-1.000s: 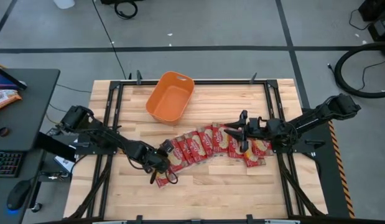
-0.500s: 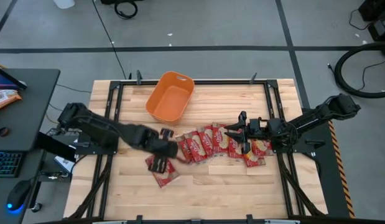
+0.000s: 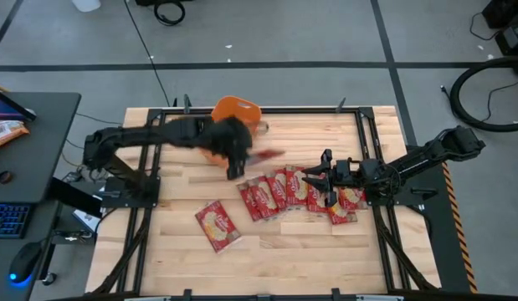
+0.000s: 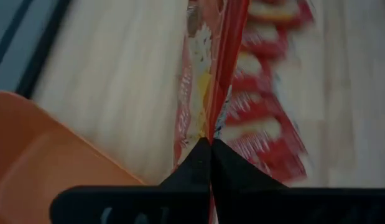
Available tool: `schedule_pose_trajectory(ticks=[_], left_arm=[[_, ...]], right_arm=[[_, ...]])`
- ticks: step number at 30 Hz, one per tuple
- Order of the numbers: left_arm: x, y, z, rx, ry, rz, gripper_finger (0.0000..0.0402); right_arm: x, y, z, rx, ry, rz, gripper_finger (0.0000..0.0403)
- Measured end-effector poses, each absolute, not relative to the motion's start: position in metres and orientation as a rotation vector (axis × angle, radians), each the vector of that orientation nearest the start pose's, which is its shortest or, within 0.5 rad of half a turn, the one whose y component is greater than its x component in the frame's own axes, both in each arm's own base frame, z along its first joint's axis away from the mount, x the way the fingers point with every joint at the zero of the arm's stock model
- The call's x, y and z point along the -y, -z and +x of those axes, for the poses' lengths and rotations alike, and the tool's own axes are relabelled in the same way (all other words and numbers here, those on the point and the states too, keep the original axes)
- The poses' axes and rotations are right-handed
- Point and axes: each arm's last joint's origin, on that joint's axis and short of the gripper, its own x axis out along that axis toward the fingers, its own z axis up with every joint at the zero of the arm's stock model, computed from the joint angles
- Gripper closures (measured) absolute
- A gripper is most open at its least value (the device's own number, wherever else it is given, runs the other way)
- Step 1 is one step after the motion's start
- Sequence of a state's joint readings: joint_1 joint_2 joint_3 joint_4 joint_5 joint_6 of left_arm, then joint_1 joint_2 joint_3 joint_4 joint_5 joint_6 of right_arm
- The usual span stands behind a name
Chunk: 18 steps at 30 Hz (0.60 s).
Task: Sort popcorn bags into baskets
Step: Put the red popcorn bag into the orange bin
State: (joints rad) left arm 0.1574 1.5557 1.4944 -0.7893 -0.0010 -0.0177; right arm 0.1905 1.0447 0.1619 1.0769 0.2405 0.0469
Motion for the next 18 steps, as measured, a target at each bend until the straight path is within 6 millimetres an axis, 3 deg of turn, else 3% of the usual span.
schedule_pose_trajectory(ticks=[5,11,18], left_arm=[[-0.104,-0.342,0.314,-0.800,-0.289,-0.156,0.0399],[-0.161,-0.336,0.285,-0.852,-0.491,-0.291,0.0399],[-0.201,-0.309,0.271,-0.950,-0.619,-0.477,0.0396]], right_arm=[[-0.028,-0.199,0.181,0.189,0.050,0.040,0.0279],[-0.028,-0.199,0.181,0.187,0.055,-0.015,0.0279],[-0.028,-0.199,0.181,0.183,0.067,-0.140,0.0279]])
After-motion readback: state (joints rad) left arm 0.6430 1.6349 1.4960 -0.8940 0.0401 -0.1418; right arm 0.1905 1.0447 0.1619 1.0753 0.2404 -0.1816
